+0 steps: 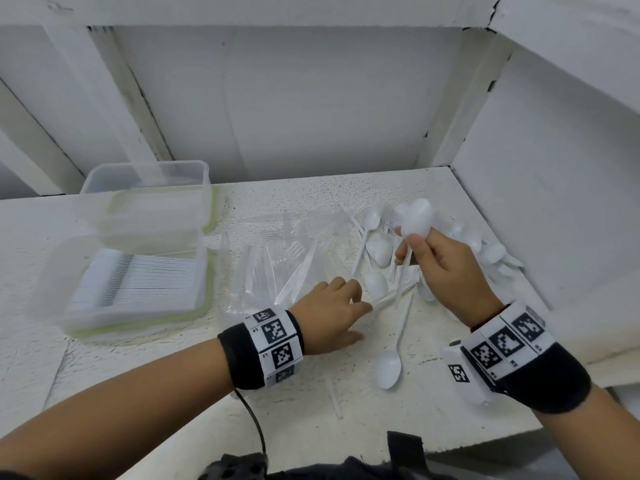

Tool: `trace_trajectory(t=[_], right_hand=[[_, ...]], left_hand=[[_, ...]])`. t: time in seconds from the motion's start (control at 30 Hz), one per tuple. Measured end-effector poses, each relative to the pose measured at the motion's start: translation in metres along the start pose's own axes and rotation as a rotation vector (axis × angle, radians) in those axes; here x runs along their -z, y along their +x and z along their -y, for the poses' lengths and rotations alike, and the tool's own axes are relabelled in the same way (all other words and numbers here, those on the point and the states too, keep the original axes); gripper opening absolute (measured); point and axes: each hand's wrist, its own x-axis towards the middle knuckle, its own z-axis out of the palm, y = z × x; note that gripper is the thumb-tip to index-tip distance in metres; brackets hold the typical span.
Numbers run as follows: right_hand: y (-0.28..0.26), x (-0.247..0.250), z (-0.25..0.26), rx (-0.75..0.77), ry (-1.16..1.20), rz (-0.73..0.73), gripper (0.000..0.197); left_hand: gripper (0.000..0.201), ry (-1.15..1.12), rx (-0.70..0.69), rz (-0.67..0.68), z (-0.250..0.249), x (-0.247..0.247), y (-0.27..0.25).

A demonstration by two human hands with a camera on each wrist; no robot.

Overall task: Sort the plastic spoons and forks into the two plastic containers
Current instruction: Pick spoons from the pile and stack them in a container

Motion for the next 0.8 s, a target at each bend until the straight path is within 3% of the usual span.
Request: trace_trajectory(t=[0.1,0.2,0.3,0.4,0.5,0.67,0.8], right_hand=[[-0.006,0.001,-0.001,0.027,0.056,0.003,0.051],[-0.014,0.003,-0.002,0.036,0.107,0.105,0.032],[-0.023,0.009,-0.018,0.022,-0.132,0.277,0.048],[-0.033,0.01,-0.034,-0.01,-0.358,0.488,0.027],[-0.042,0.003,-0.036,-0.036,-0.658,0.678,0.035],[-0.048,-0.012,-0.03,0.041,-0.864,0.737,0.027],[-0.045,-0.013,-0.026,0.097,-0.719,0.678,0.018]], left_hand=[[0.031,-0.002,0.012,-0.083,0.001,-0.001,0.002],[0.028,0.02,0.001,-0.124,0.003,-0.002,0.0],[0.028,-0.057,0.026,-0.163,0.008,0.003,-0.005],[0.025,-0.373,0.101,-0.236,0.018,0.014,-0.012],[0.017,-0.768,0.252,-0.341,0.024,0.03,-0.019],[0.025,-1.489,0.424,-0.614,0.034,0.049,-0.026],[0.023,-1.703,0.513,-0.822,0.041,0.062,-0.029]])
